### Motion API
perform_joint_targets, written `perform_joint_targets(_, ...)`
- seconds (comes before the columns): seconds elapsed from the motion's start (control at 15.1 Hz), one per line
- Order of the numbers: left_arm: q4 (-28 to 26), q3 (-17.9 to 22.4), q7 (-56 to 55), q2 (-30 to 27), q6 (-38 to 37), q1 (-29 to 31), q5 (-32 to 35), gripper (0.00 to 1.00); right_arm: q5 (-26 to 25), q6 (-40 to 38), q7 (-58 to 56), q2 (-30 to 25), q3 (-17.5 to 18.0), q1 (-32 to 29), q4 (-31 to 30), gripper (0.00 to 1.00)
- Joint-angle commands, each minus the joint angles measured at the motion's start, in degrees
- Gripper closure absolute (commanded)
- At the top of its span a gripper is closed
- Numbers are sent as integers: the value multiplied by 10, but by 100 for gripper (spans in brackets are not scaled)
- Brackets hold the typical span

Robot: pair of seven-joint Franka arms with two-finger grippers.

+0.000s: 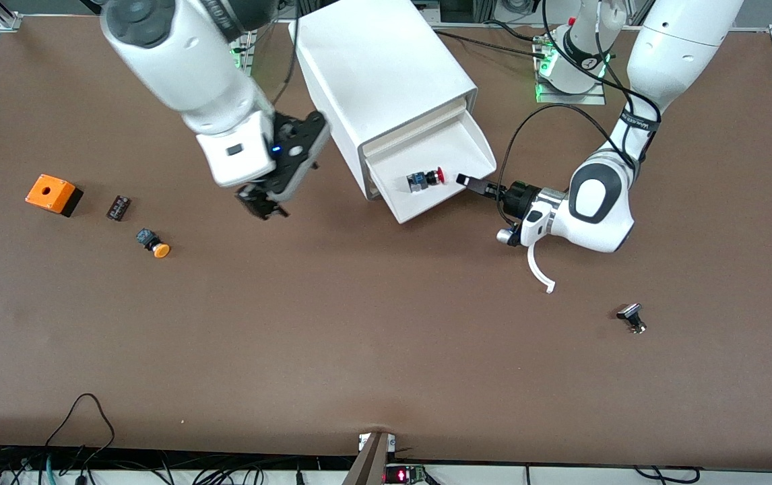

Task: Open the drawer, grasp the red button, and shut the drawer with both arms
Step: 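Grasp the drawer handle with the left gripper and pull the drawer open, then retract the left gripper while the right gripper reaches into the drawer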

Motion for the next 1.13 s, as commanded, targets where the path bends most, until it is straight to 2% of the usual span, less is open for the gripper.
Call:
perform_joint_targets(0.0,15,16,-35,0,18,-3,-3,75,3,18,-23,34,6,34,37,0)
perform_joint_targets(0.07,16,18,-36,-1,18,0,-4,44,0,17,-33,34,8,45,37,0)
perform_joint_targets(0.13,16,18,-36,-4,17,4,-4,0,-12,16,-43,34,8,54,37,0)
perform_joint_targets(0.47,25,22,-77,-37,19,19,5,0,-44,3,-98,56,11,85,38,0)
perform_joint_targets(0.66,61,31,-123,-78,20,53,133,0,-44,-19,-196,93,39,87,79,0)
perform_joint_targets(1.06,83,32,-146,-182,18,97,412,0,-45,-24,-229,106,47,108,93,0)
